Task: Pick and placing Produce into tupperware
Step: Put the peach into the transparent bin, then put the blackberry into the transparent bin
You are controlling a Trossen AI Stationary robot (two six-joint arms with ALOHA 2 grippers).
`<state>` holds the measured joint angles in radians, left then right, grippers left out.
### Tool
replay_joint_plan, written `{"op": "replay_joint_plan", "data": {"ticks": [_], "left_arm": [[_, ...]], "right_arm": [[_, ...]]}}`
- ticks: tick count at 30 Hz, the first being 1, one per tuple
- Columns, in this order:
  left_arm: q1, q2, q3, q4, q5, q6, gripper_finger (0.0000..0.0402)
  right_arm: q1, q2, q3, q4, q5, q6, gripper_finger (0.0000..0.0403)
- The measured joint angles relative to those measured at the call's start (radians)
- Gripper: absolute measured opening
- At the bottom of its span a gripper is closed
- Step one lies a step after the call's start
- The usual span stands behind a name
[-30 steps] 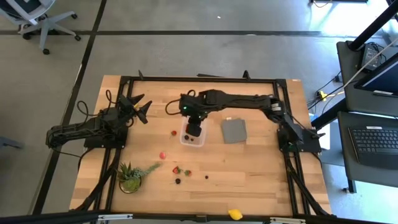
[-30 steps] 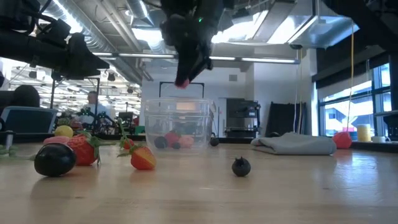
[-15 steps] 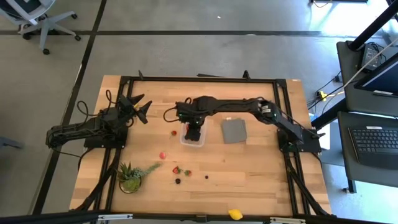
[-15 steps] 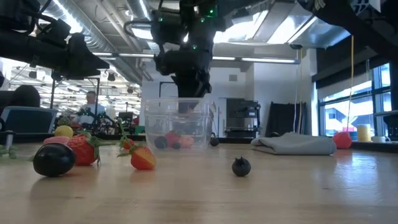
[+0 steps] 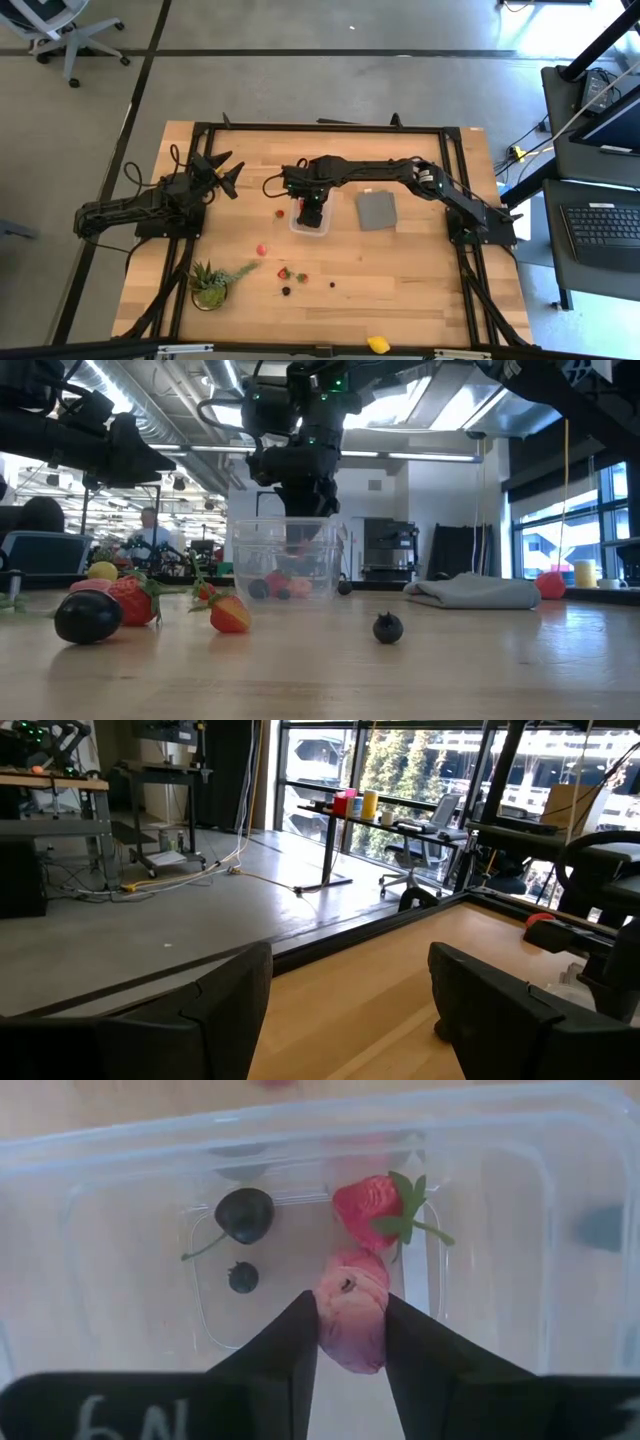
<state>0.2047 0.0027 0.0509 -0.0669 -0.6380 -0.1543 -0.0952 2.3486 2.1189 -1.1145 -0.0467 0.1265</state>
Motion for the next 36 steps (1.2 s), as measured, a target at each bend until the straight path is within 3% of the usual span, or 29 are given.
{"op": "replay_joint_plan", "data": {"ticks": [8, 18, 22, 26, 32, 36], "left_arm": [[0.000, 0.000, 0.000, 0.000, 0.000, 0.000, 0.0261], [0.000, 0.000, 0.000, 0.000, 0.000, 0.000, 0.0261], [0.000, 0.000, 0.000, 0.000, 0.000, 0.000, 0.0261], [0.000, 0.000, 0.000, 0.000, 0.000, 0.000, 0.0261], [0.000, 0.000, 0.000, 0.000, 0.000, 0.000, 0.0261], [0.000, 0.000, 0.000, 0.000, 0.000, 0.000, 0.0261]], "right_arm": [[0.000, 0.000, 0.000, -0.001, -0.008, -0.004, 0.0119], [-0.001, 0.000, 0.000, -0.004, -0.010, -0.005, 0.0213], [-0.004, 0.002, 0.076, -0.113, -0.002, -0.034, 0.0238], [-0.020, 0.001, 0.236, -0.234, 0.058, -0.117, 0.0245], [-0.065, -0.122, 0.169, -0.250, 0.077, -0.345, 0.0245], [-0.143, -0.174, 0.164, -0.268, 0.054, -0.399, 0.0245]]}}
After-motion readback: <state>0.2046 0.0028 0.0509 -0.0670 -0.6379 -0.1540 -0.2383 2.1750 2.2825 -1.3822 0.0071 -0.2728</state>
